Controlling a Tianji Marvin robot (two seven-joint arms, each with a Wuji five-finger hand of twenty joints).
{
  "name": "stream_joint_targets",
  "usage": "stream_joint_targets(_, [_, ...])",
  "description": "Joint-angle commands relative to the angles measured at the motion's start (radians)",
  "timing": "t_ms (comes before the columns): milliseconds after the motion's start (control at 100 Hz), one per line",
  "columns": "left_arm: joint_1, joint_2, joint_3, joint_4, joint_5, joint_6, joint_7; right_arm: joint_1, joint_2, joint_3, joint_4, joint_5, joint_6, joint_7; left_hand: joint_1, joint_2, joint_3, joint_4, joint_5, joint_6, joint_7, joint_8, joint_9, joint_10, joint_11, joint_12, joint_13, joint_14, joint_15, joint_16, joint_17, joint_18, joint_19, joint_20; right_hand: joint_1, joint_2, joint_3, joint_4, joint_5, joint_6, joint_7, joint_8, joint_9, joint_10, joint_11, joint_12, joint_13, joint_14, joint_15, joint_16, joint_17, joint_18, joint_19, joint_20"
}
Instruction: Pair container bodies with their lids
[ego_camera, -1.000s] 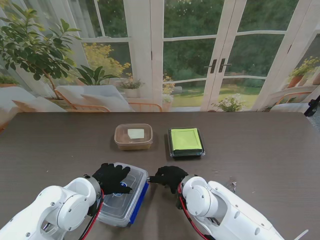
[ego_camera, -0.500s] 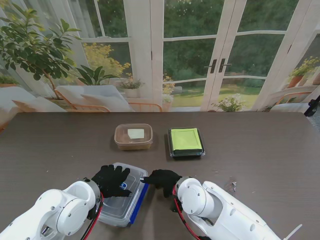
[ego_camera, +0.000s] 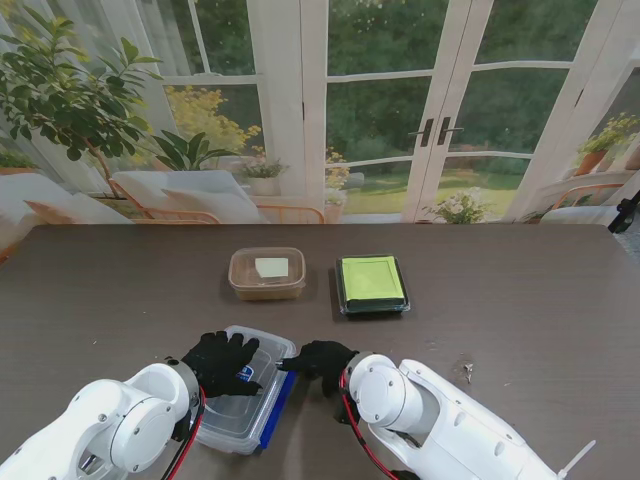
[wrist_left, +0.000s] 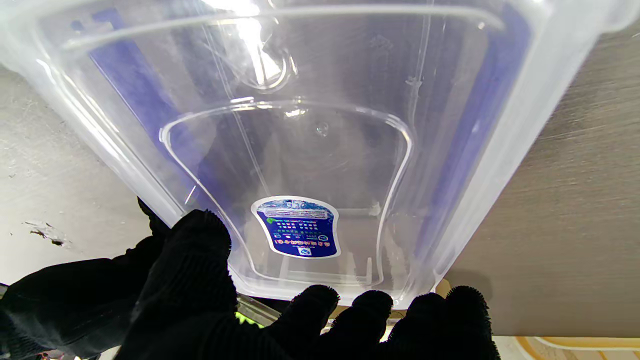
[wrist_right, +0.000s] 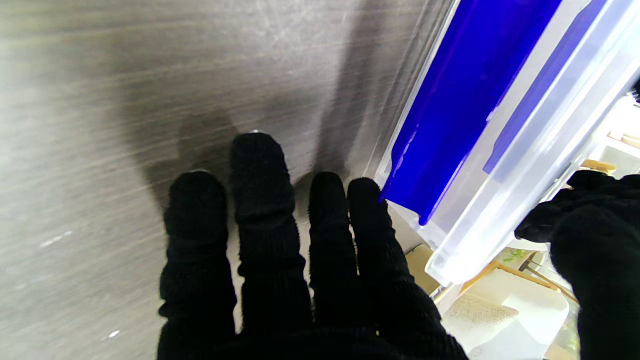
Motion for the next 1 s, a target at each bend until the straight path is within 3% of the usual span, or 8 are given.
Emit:
stream_joint_targets(0, [0.030,0.001,0.012,0.031,-0.008,0.006,-0.044,-0.010,-0.010,-0.011,0.012,0.008,0.013,0.015,-0.009,-0.018,0.004,0.028,0.012,0.002,0.000,0.007,0.120,-0.102,0.190,0.063,0.040,-0.036,0.093,0.031,-0.003,-0.027,-0.033,-0.012,0.028,-0.053,-0.001,0.016,0.079,-0.043,0.120,0.048,0.026,0.058,-0.036,-0.033,0.037,-0.001,0.022,0.003,-0.084,-0.020,-0.009,0.016])
stream_joint_targets(210, [0.044,0.001,0.009,0.024,-0.009,0.016,-0.046,-0.021,-0.022,-0.006,0.010,0.022,0.034,-0.013,-0.008,-0.013,0.003,0.028,0.019,-0.001,0.000,0.008,0.123,-0.102,0.190,0.063,0.041,-0.036,0.093,0.030,-0.005,-0.028,-0.035,-0.014,0.087,-0.121,0.105,-0.007,0.055,-0.043,0.276,0.148,0.076,0.052,-0.014,-0.027,0.077,-0.005,0.028,-0.005,-0.064,-0.013,0.001,0.006])
stream_joint_targets(570, [0.051,0.002,0.008,0.017,-0.013,0.029,-0.054,-0.043,-0.042,0.021,-0.011,0.069,0.079,-0.054,-0.010,-0.002,0.002,0.026,0.036,-0.003,0.003,0.011,0.128,-0.101,0.191,0.064,0.041,-0.036,0.093,0.031,-0.007,-0.028,-0.035,-0.015,0.129,-0.193,0.218,-0.032,0.012,0.014,0.515,0.274,0.109,0.056,0.009,-0.036,0.117,-0.004,0.026,-0.014,-0.048,0.001,0.005,-0.008])
stream_joint_targets(990, [0.063,0.002,0.003,0.009,-0.020,0.043,-0.058,-0.059,-0.058,0.045,-0.056,0.113,0.130,-0.085,-0.009,0.011,0.000,0.024,0.057,0.000,0.005,0.018,0.134,-0.101,0.191,0.064,0.043,-0.038,0.093,0.031,-0.009,-0.029,-0.035,-0.015,0.121,-0.180,0.243,-0.036,0.025,0.032,0.564,0.303,0.132,0.067,0.017,-0.044,0.141,0.015,0.019,-0.021,-0.035,0.020,0.009,-0.015])
